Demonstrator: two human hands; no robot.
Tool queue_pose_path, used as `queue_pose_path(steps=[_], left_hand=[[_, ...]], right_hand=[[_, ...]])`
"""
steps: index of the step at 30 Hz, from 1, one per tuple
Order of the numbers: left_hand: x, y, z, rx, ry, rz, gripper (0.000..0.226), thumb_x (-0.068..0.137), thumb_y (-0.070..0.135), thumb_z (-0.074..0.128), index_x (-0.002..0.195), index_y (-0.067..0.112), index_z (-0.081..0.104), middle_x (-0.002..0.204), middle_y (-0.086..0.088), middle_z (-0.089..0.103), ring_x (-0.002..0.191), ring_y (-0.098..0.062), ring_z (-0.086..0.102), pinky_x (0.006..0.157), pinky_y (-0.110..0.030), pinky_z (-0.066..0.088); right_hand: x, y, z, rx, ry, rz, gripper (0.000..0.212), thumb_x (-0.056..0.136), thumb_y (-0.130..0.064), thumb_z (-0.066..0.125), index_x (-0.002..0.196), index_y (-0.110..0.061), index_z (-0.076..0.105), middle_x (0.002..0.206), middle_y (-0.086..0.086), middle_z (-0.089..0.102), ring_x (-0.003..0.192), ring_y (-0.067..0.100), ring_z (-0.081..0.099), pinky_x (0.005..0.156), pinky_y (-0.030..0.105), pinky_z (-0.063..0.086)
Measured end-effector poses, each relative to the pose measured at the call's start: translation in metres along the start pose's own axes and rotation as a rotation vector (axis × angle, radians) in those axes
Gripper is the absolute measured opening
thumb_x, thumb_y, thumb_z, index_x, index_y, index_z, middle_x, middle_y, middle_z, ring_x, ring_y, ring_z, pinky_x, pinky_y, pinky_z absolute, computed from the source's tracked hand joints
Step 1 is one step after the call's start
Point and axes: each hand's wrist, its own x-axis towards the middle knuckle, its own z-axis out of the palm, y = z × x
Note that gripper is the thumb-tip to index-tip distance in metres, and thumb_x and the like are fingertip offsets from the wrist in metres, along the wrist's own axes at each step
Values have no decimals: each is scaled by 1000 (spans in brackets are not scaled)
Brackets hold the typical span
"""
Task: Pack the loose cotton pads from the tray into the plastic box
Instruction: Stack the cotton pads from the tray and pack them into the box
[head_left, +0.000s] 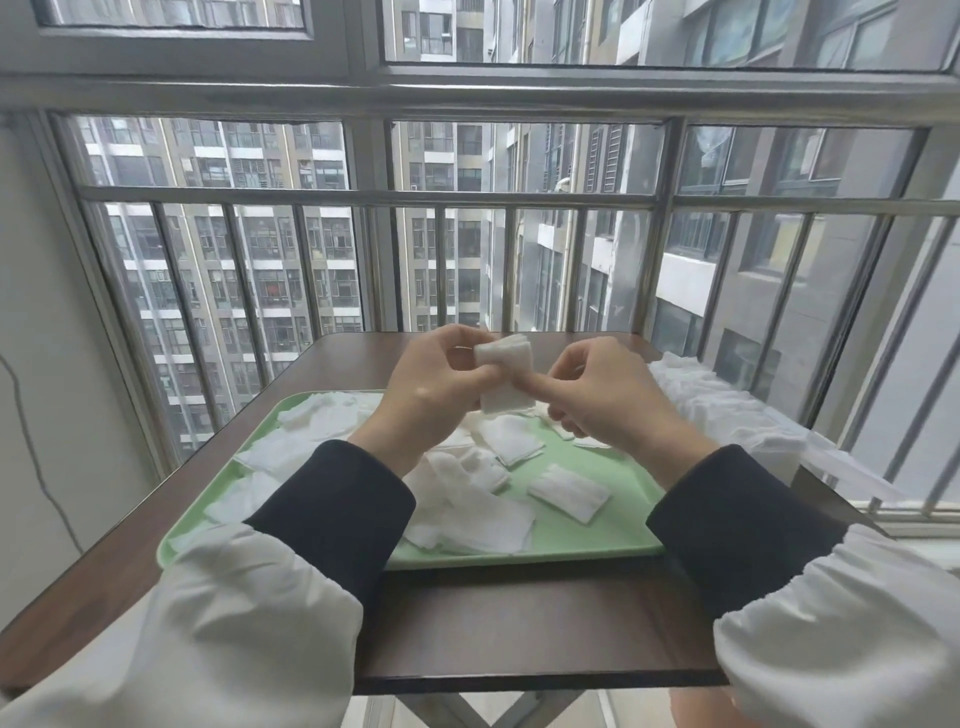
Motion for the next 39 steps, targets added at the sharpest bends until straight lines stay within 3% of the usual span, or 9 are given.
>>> queue_pose_path(steps=[3, 6, 9, 15, 20, 23, 25, 30, 39], left_hand=[[1, -1, -1, 84, 38, 19, 16, 89, 7, 72, 102, 16, 68, 97, -9, 75, 94, -26, 73, 84, -48, 61], [1, 0, -1, 107, 45, 38, 20, 89, 9, 72, 108, 11, 68, 96, -7, 75, 92, -24, 73, 84, -46, 61], [1, 0, 1, 122, 46, 55, 18, 88, 10, 72, 106, 13, 69, 94, -6, 75, 91, -22, 72, 79, -39, 62], [3, -1, 1, 120, 42, 73, 15, 88, 11, 72, 96, 22, 67, 92, -4, 74, 85, -18, 71, 72, -33, 61], [7, -7, -6, 68, 105, 1, 18, 89, 13, 69, 106, 15, 67, 98, -9, 71, 89, -24, 70, 60, -29, 55], [8, -6, -8, 49, 94, -10, 19, 90, 13, 71, 108, 13, 67, 98, -9, 72, 88, -23, 71, 64, -34, 61], [7, -5, -6, 5, 67, -16, 17, 89, 13, 74, 105, 14, 68, 95, -9, 75, 83, -20, 73, 68, -38, 64], [5, -3, -4, -63, -4, -12, 11, 91, 19, 74, 100, 18, 68, 88, -1, 79, 78, -13, 75, 67, -33, 63], [3, 3, -3, -99, -57, -66, 22, 101, 28, 57, 101, 14, 74, 85, -2, 77, 74, -19, 73, 62, -28, 57]], right_hand=[[-11, -2, -11, -384, -234, -10, 15, 86, -33, 76, 81, -19, 70, 64, -8, 69, 59, 5, 66, 47, 17, 44], [-23, -4, -9, -682, -399, 25, 25, 80, -36, 80, 96, -19, 72, 88, -7, 70, 83, 14, 65, 65, 25, 53], [-28, -11, -8, -667, -409, 68, 42, 74, -39, 86, 105, -17, 69, 98, -4, 71, 90, 17, 66, 75, 29, 55], [-24, -22, -4, -642, -587, 78, 46, 76, -31, 85, 116, -16, 69, 91, -8, 65, 83, 14, 63, 65, 21, 47], [-13, -20, -20, -106, -434, 20, 11, 86, -17, 77, 96, -16, 75, 77, -6, 74, 64, 1, 66, 52, 13, 47], [-4, -19, -21, 435, -308, 6, 25, 77, -12, 79, 100, -6, 71, 91, 10, 76, 81, 17, 73, 69, 26, 60], [1, -20, -10, 588, -223, -10, 31, 70, -12, 79, 98, -2, 70, 92, 16, 76, 84, 27, 74, 75, 38, 63], [8, -15, 9, 602, -80, 24, 34, 61, -19, 84, 90, -8, 70, 91, 17, 76, 90, 43, 71, 90, 62, 52], [13, -6, 15, 575, -47, 25, 32, 60, -21, 86, 84, -8, 70, 88, 15, 77, 87, 37, 74, 87, 57, 57]])
